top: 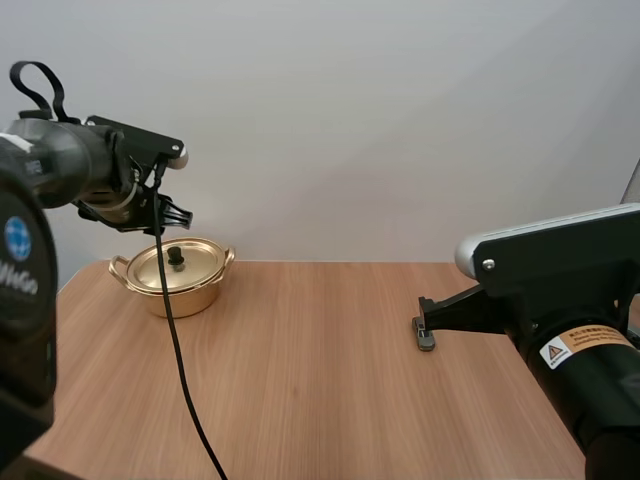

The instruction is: Open the pot, put the car inside, and close it

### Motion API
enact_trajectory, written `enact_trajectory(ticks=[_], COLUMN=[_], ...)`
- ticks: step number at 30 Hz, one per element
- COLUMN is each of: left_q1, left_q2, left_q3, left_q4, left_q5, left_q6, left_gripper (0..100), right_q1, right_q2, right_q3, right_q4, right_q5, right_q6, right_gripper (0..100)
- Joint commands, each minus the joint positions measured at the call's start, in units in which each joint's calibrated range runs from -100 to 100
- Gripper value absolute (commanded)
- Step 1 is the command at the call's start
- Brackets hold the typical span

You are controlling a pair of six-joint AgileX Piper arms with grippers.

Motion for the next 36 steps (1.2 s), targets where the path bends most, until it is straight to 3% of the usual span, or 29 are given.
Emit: enact_trajectory(ticks=[1, 6, 15, 36], left_q1=[0.00, 0.00, 0.00, 0.00], left_q2=[1.6, 3.9, 15.9, 28.5], left_q3=[-1.3, -7.5, -21.5, -26.8], left_q4=[-6.3, -15.2, -15.4, -11.8], left_q5=[2.3, 11.4, 32.0, 29.6], left_q6=[5.2, 9.7, 9.5, 9.2], left_gripper=[87, 87, 87, 87], right_q1=[0.0, -0.3, -0.8, -3.0], right_q2=[0.1, 0.1, 0.1, 0.1], right_q3=[0.0, 0.0, 0.0, 0.0], right_q4=[0.0, 0.0, 0.0, 0.0], right_q5=[0.0, 0.8, 1.2, 1.2], right_q6=[-0.1, -0.1, -0.1, -0.1], right_gripper=[0, 0, 0, 0])
